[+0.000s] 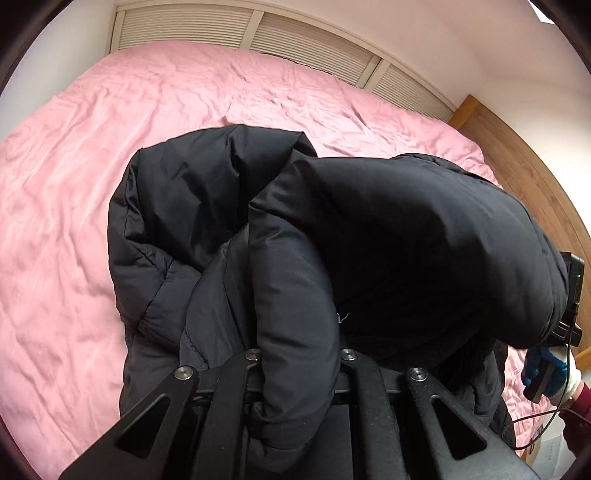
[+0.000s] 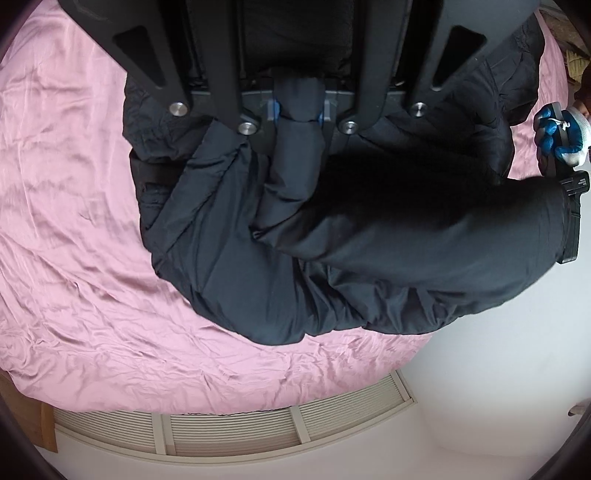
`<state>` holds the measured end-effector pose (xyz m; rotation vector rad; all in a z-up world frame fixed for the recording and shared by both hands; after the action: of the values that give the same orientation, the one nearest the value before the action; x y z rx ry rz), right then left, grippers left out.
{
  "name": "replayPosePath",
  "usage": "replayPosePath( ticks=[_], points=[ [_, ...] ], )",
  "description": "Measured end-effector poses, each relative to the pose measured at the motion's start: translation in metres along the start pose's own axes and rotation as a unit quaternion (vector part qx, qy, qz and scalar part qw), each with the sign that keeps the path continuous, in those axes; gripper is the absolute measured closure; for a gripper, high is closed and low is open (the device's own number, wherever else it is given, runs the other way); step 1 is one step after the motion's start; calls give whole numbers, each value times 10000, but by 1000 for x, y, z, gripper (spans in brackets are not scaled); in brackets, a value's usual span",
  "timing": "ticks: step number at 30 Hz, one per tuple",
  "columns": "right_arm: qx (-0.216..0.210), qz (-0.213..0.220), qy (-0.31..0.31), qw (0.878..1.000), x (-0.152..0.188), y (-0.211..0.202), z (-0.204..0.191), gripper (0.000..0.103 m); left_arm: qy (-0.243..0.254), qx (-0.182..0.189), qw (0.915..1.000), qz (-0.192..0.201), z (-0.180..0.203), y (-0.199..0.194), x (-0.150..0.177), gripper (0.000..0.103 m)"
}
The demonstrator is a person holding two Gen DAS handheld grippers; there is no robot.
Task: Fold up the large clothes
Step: 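Grasp the coat hem with both grippers and fold it toward the hood, then lower the folded hem and open both grippers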
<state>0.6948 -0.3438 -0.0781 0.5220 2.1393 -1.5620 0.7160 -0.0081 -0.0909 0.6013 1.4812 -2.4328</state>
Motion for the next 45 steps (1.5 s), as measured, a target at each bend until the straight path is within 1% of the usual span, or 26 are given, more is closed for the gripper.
replayPosePath(
  ticks=[4,7,10,13,15,18,21,22,24,25,27,29,32,35,37,39,41,45],
  points=[
    [-18,-116,169,9998,20,7,8,90,-206,69,9998,-22,-7,5,9,89],
    [55,-269,213,9994,33,18,11,90,-322,-55,9995,-31,-8,15,7,88],
    [111,-245,280,9992,31,21,12,88,-414,-178,9989,85,-1,17,-1,87],
    [168,-211,245,9993,31,17,10,86,-350,-271,9988,217,9,10,-1,86],
    [271,-215,124,9993,31,14,6,86,-249,-323,9989,228,10,10,0,86],
    [304,-197,114,9993,33,9,-1,84,-144,-387,9989,229,11,10,1,86],
    [387,-135,56,9991,33,2,-9,80,-149,-394,9988,250,17,15,4,86],
    [392,-120,47,9991,39,-7,-13,77,-144,-402,9988,253,17,16,3,86],
    [390,-115,51,9992,40,-13,-15,72,-150,-402,9988,247,19,19,-1,86],
    [394,-113,46,9991,38,-13,-14,68,-169,-408,9987,250,27,21,2,86],
    [408,-119,52,9991,37,-18,-14,65,-189,-398,9987,251,28,20,4,86],
    [418,-106,47,9991,33,-26,-15,62,-184,-394,9988,244,28,18,6,86],
    [377,-23,43,9993,27,-43,-21,60,-160,-400,9988,213,25,17,3,86],
    [309,183,68,9993,14,-63,-29,60,-118,-416,9989,198,27,16,1,86],
    [214,360,65,9991,-2,-73,-36,60,-106,-439,9988,182,28,16,0,86],
    [100,461,-4,9989,-23,-75,-45,60,-101,-465,9987,185,29,15,-2,84],
    [33,473,-79,9988,-39,-72,-59,60,-98,-467,9987,188,30,13,-3,82],
    [1,374,-338,9987,-56,-56,-81,59,-30,-542,9983,198,28,7,-6,73]
  ],
)
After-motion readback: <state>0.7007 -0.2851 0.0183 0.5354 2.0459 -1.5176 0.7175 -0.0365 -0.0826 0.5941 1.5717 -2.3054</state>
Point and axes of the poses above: each gripper's, at about its wrist camera, not at the fingertips, and y roughly the way its jaws point, z to its right, x to its underside, the point moved 7 cm from there along y, roughly the way its jaws point, and after that the axes turned 2 degrees about -z, right-handed, at the moved point
